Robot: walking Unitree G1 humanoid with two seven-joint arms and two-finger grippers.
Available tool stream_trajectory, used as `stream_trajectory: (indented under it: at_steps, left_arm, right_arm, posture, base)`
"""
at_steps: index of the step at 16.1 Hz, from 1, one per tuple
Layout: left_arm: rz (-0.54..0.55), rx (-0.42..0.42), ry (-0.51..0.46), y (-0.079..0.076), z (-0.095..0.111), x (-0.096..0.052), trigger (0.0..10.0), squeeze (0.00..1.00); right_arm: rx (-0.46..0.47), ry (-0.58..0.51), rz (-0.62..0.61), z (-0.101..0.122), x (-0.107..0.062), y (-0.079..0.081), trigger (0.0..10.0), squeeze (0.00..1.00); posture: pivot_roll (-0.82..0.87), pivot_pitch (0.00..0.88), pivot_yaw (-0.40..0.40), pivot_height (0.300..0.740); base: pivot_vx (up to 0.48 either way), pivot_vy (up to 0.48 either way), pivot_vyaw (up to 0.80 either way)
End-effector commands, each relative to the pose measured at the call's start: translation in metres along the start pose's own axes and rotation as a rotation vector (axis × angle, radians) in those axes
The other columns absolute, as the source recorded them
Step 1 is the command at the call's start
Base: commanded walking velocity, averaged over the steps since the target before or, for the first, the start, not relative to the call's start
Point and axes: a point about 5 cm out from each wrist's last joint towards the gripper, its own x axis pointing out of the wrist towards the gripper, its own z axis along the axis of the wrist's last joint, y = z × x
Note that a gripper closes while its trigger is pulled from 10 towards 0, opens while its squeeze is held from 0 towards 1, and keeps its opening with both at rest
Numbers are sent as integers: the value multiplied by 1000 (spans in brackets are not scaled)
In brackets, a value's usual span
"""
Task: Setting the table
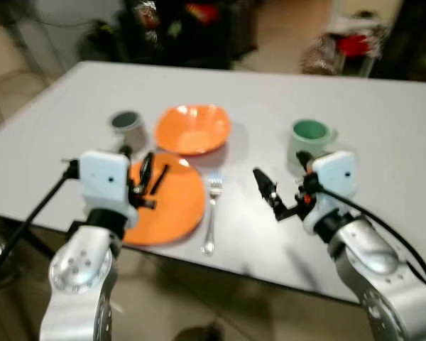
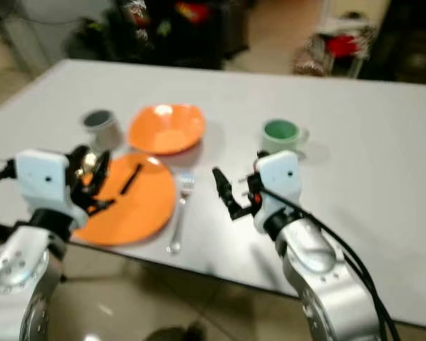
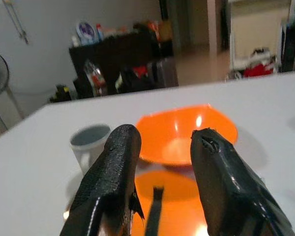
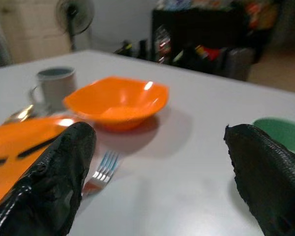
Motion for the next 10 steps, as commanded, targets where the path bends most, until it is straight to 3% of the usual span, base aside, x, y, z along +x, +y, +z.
stream_trajectory:
  at_steps: [1, 3, 9, 10]
  left_arm:
    - [-3, 14, 0, 1, 0, 3, 10000, 0]
    - [-33, 21, 13, 0, -2, 7, 10000, 0]
    - [-40, 34, 48, 9, -12, 9, 10000, 0]
    - [-47, 39, 55, 8, -14, 8, 10000, 0]
  right_arm:
    - [-1, -27, -28, 4, 2, -2, 10000, 0]
    - [9, -27, -18, 3, 3, -1, 10000, 0]
    - [21, 25, -80, -9, 1, -10, 10000, 0]
    - [26, 21, -84, -9, 2, -11, 10000, 0]
  posture:
    - [-71, 23, 86, 740]
    - [-74, 12, 93, 740]
    - [-90, 0, 109, 740]
    - [-87, 0, 104, 740]
  base:
    - [0, 0, 800]
    - [0, 0, 800]
    - [0, 361, 778]
    - [0, 401, 0]
